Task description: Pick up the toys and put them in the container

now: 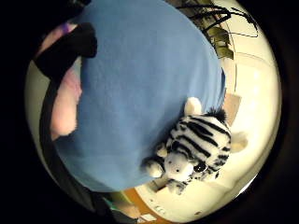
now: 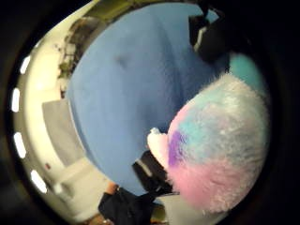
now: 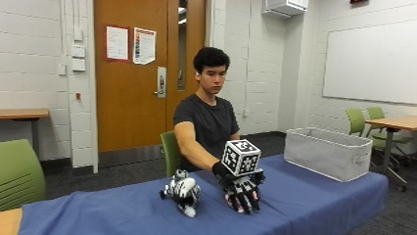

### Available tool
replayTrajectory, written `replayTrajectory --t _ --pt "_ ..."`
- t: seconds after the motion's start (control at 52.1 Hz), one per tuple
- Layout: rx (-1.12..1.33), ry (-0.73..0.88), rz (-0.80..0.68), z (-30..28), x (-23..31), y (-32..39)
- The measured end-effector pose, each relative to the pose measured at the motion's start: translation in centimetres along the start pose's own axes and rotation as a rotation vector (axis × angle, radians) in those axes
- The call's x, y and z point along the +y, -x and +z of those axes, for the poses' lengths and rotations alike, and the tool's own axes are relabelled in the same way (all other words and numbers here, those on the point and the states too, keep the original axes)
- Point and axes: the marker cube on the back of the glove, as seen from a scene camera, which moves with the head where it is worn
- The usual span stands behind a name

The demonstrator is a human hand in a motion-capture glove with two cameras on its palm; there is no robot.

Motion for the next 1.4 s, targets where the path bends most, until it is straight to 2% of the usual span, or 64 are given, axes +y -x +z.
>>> replayTrajectory --t 0.154,0.326,0.556,0.729,0.921,1.075,1.228,1.266,1.362,1.401 --pt "-0.009 -0.088 0.013 -0.6 1.1 0.7" --pt "0.11 -0.249 0.023 -1.2 1.7 2.2" --pt "0.023 -0.222 0.015 -3.4 2.4 3.5" --pt "0.033 -0.301 0.013 -10.0 3.4 5.0" --pt "0.001 -0.451 -0.054 -21.3 5.9 10.2" --pt "-0.064 -0.559 -0.183 -28.4 9.0 18.8" --pt "-0.06 -0.633 -0.339 -32.3 11.5 27.6" --pt "-0.083 -0.635 -0.422 -33.1 12.5 30.6" --pt "-0.177 -0.622 -0.769 -34.3 15.2 37.5" --pt "-0.192 -0.622 -0.792 -34.5 16.0 40.5"
